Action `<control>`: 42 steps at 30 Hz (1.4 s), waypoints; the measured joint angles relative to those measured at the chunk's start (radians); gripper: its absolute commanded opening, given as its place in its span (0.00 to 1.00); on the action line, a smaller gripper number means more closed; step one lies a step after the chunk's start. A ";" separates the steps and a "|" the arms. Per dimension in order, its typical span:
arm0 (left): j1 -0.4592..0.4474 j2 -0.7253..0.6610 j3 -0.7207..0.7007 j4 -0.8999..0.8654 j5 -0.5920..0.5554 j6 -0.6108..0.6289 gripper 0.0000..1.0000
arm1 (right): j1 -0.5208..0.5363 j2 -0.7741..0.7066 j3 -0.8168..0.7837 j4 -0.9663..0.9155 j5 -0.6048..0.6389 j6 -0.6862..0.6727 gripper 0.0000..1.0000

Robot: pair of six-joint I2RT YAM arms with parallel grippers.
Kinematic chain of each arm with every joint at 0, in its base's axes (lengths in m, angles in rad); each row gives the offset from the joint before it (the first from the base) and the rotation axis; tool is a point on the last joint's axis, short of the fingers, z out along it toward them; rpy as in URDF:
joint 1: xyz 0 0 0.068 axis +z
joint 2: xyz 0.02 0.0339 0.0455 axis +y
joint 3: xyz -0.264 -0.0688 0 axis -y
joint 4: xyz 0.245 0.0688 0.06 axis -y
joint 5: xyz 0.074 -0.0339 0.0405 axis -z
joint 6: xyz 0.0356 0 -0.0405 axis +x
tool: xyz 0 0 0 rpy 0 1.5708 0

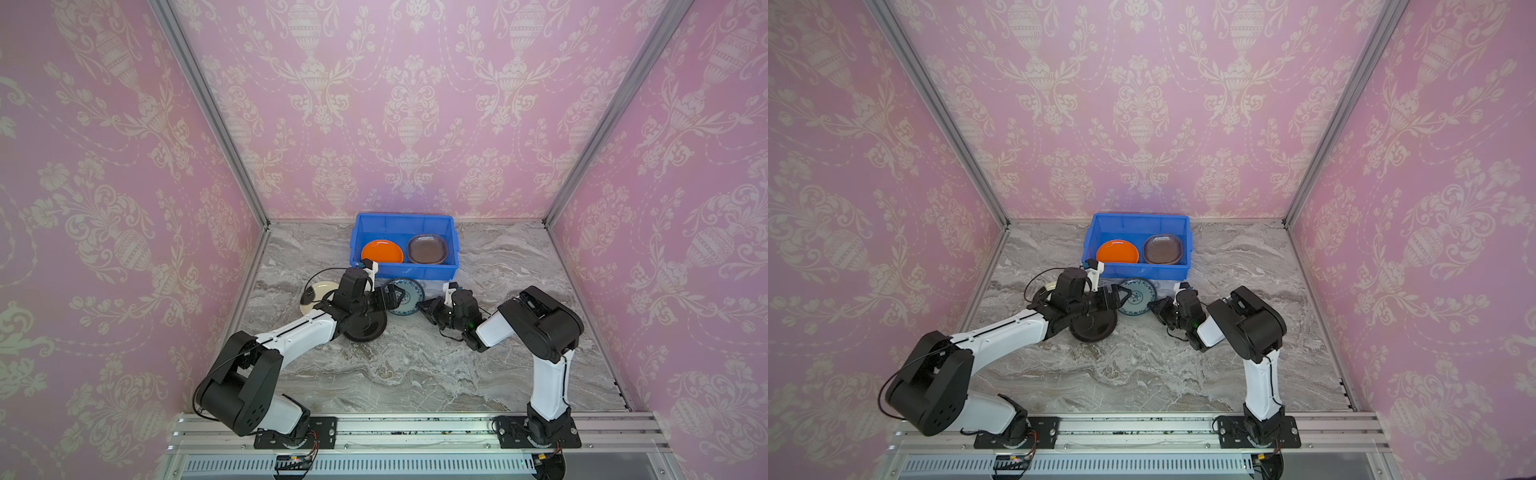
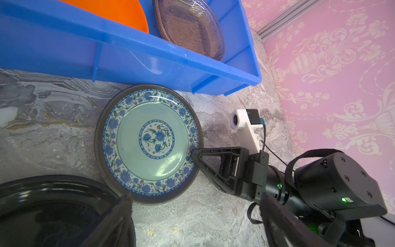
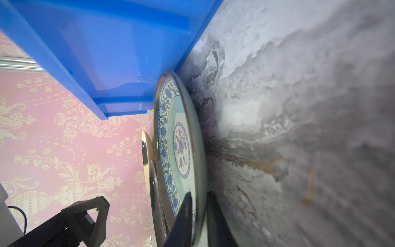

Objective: Place the plates into the plastic bin on the countertop
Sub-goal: Pick up the plate from the center of the table.

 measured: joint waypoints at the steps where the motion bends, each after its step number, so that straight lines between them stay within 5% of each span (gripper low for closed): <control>1: 0.000 0.005 0.000 0.000 0.000 0.000 0.95 | 0.000 0.000 0.000 -0.001 0.002 0.001 0.14; 14: 0.000 0.039 0.015 -0.005 0.000 0.007 0.94 | 0.000 -0.080 -0.016 -0.151 0.014 -0.027 0.00; 27: 0.003 0.045 0.051 0.003 0.038 0.026 0.82 | -0.032 -0.560 0.014 -0.842 -0.035 -0.253 0.00; 33: 0.004 0.060 0.027 0.084 0.107 -0.019 0.60 | -0.042 -0.623 0.075 -0.975 -0.089 -0.316 0.00; 39: 0.008 0.093 0.025 0.133 0.145 -0.059 0.27 | -0.042 -0.628 0.090 -1.028 -0.112 -0.335 0.00; 42: 0.018 0.096 0.021 0.143 0.154 -0.069 0.21 | -0.045 -0.629 0.094 -1.025 -0.120 -0.335 0.00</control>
